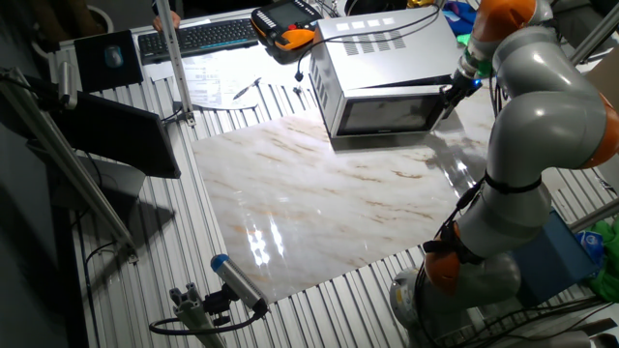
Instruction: Open the microwave door
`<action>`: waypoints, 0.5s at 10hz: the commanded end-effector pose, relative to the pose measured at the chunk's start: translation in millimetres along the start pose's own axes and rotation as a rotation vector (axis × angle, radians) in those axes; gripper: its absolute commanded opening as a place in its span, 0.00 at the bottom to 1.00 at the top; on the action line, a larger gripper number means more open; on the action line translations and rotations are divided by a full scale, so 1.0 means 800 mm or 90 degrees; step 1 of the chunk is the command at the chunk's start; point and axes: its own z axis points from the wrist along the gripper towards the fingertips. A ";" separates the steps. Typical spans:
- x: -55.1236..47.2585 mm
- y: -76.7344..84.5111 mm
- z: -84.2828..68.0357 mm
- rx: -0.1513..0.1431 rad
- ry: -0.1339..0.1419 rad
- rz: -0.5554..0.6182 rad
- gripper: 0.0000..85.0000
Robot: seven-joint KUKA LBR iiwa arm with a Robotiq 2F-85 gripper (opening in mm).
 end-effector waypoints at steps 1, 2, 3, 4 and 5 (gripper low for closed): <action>-0.003 0.001 -0.017 0.009 -0.005 0.001 0.40; -0.008 0.000 -0.028 0.008 -0.010 0.003 0.40; -0.014 -0.003 -0.037 0.006 -0.010 0.003 0.40; -0.021 -0.006 -0.043 0.005 -0.016 0.001 0.40; -0.029 -0.006 -0.046 0.004 -0.033 0.006 0.40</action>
